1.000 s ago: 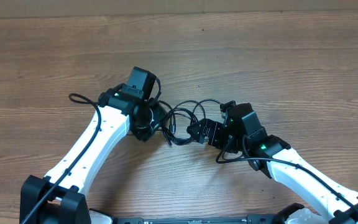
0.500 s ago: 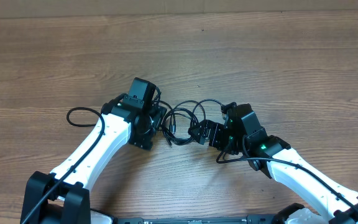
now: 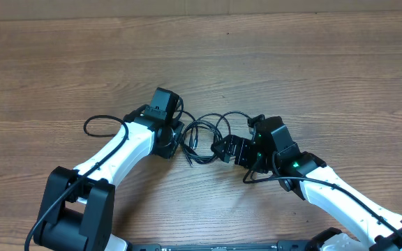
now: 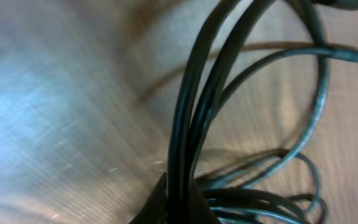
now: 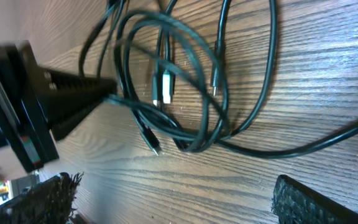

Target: Untangle cables

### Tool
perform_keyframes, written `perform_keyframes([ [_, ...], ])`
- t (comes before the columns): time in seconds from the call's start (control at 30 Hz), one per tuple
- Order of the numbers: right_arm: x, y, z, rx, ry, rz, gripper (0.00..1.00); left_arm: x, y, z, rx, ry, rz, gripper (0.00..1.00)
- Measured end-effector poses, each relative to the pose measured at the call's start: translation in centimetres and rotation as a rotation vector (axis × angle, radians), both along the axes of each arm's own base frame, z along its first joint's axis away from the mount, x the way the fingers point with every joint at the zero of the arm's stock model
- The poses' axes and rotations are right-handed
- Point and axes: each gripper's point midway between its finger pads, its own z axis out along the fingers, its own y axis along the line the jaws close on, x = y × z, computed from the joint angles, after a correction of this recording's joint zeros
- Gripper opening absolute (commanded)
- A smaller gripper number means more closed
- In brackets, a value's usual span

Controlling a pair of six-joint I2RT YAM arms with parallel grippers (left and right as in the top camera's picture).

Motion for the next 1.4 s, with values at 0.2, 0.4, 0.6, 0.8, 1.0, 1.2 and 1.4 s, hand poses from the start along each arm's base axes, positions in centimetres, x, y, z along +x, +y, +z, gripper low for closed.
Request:
perform_keyframes([
  [0.2,-0.6,0.6,0.3,-0.005,-0.066,0.121,1.0,2.1,-0.4,1.5,-0.008,-0.128,-0.285,0.04],
  [0.4,-0.9,1.2,1.2,-0.019,-0.165,0.259,1.0,3.7,-3.0,6.9,-0.068,-0.354,-0.691,0.04],
  [0.6,0.1,1.6,4.6,-0.064,-0.313,0.364,1.0,2.6,-5.6,10.4,-0.142,-0.521,-0.984,0.04],
  [0.8,2.0,1.1,6.7,-0.15,-0.432,0.369,0.86,0.3,-6.7,10.6,-0.219,-0.547,-1.153,0.04],
  [1.0,1.9,0.8,6.4,-0.181,-0.438,0.381,0.73,-0.6,-7.9,11.7,-0.304,-0.606,-1.224,0.04],
  [1.2,1.6,0.6,6.0,-0.189,-0.424,0.397,0.64,-0.8,-8.8,12.8,-0.366,-0.663,-1.253,0.04],
  [1.4,1.3,1.0,6.3,-0.165,-0.43,0.417,0.12,-1.1,-9.6,13.9,-0.434,-0.712,-1.271,0.05],
])
